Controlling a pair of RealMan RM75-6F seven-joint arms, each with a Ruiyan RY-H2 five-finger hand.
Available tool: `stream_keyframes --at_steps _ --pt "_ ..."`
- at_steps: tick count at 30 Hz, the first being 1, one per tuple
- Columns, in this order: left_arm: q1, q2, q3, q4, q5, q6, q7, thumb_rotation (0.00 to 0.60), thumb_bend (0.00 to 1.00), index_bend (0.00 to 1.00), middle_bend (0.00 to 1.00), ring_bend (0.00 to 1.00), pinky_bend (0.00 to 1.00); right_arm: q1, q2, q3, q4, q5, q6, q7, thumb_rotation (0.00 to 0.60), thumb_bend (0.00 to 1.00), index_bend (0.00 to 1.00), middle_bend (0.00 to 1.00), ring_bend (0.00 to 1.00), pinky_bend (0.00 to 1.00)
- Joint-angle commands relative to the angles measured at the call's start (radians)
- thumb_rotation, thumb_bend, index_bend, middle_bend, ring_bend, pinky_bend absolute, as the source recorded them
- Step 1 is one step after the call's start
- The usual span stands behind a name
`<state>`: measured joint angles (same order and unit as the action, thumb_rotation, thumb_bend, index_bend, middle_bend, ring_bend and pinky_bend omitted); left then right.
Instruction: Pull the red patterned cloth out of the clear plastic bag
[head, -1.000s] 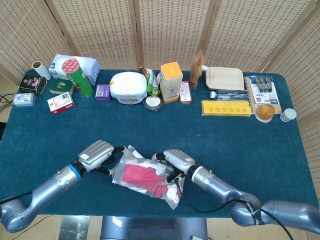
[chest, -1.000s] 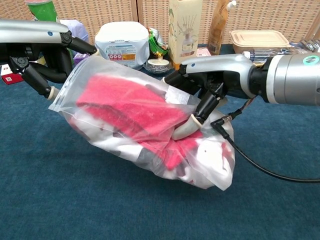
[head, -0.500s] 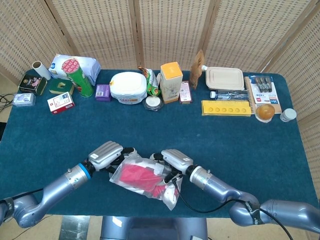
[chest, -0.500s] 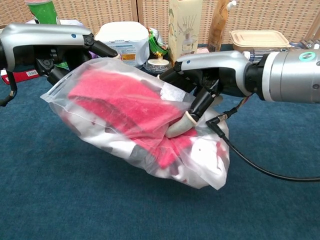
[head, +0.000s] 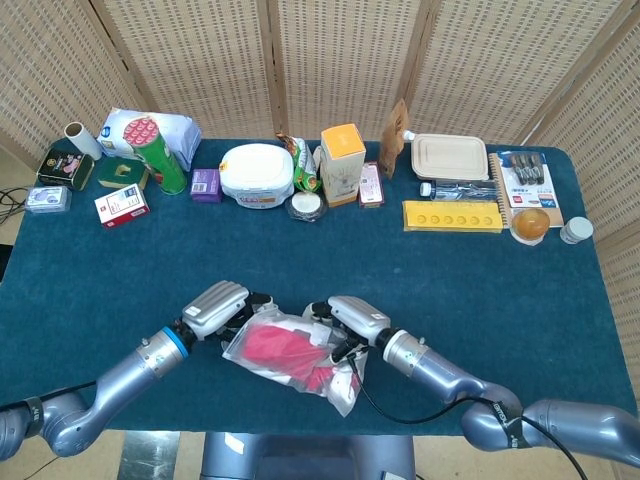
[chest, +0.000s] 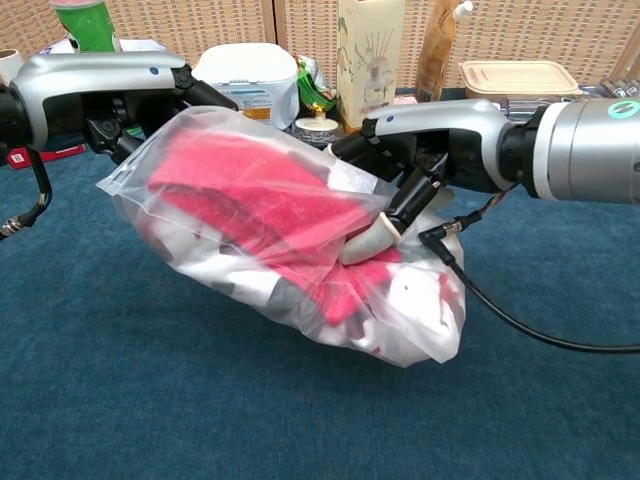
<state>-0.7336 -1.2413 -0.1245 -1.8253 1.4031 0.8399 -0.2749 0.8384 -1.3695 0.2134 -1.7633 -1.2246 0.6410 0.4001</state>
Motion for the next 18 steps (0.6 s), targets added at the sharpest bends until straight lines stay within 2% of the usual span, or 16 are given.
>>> stream_keyframes --at_steps 1,11,18 --pt "0.005 0.016 0.000 -0.003 -0.005 0.003 -0.010 0.600 0.59 0.83 1.00 1.00 0.97 -0.004 0.005 0.000 0.010 0.005 -0.006 0.017 0.600 0.38 0.76 0.80 1.00 1.00" --pt "0.022 0.079 0.012 -0.013 0.015 0.022 -0.034 0.600 0.58 0.83 1.00 1.00 0.97 -0.011 0.016 0.001 0.035 0.006 -0.026 0.064 0.600 0.38 0.76 0.80 1.00 1.00" --pt "0.031 0.078 0.023 0.009 0.019 0.031 -0.042 0.600 0.57 0.83 1.00 1.00 0.97 -0.014 0.011 -0.004 0.047 0.002 -0.030 0.075 0.600 0.38 0.76 0.79 1.00 1.00"
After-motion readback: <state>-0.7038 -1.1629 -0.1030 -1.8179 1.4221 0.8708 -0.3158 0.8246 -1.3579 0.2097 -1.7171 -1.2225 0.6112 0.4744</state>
